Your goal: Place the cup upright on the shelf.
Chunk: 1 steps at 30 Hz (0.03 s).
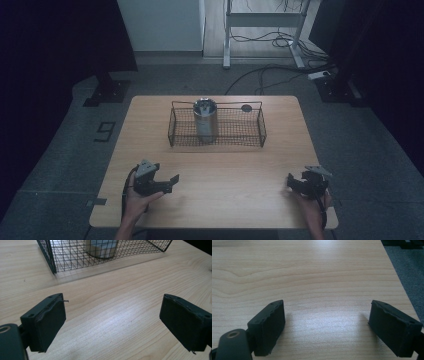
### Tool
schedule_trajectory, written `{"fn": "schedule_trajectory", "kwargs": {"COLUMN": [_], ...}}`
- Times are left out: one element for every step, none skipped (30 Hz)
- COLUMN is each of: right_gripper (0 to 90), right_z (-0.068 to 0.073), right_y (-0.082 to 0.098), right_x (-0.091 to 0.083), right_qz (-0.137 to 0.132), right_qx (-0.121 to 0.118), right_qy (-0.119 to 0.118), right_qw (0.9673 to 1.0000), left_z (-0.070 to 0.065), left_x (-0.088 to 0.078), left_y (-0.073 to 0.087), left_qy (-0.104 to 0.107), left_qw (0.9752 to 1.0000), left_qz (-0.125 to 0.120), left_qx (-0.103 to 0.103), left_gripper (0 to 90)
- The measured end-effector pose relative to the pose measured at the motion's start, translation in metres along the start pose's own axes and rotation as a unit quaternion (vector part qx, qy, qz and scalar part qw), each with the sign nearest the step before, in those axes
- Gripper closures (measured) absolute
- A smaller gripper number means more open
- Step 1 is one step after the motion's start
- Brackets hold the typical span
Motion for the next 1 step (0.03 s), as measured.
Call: {"fn": "schedule_trajectory", "kwargs": {"right_gripper": [13.3], "right_z": [0.0002], "right_y": [0.0], "right_x": [0.0], "right_qz": [0.0], "right_qx": [-0.001], "right_qy": [0.0], "right_qw": [1.0], "left_z": [0.0], "left_x": [0.0008], "left_y": [0.0006], "left_qy": [-0.001], "left_qw": [1.0], "left_qz": [0.002], "left_qx": [0.001], "left_gripper": [6.9]}}
Point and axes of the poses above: each handheld gripper's, and its own axes: x roughly forward along the jaws, y roughly out of its underside, z roughly to its left, the point moved 7 cm from there along x, roughly forward along the jaws, and after that the axes turned 2 degrees about -z, right-handed, at the moved point
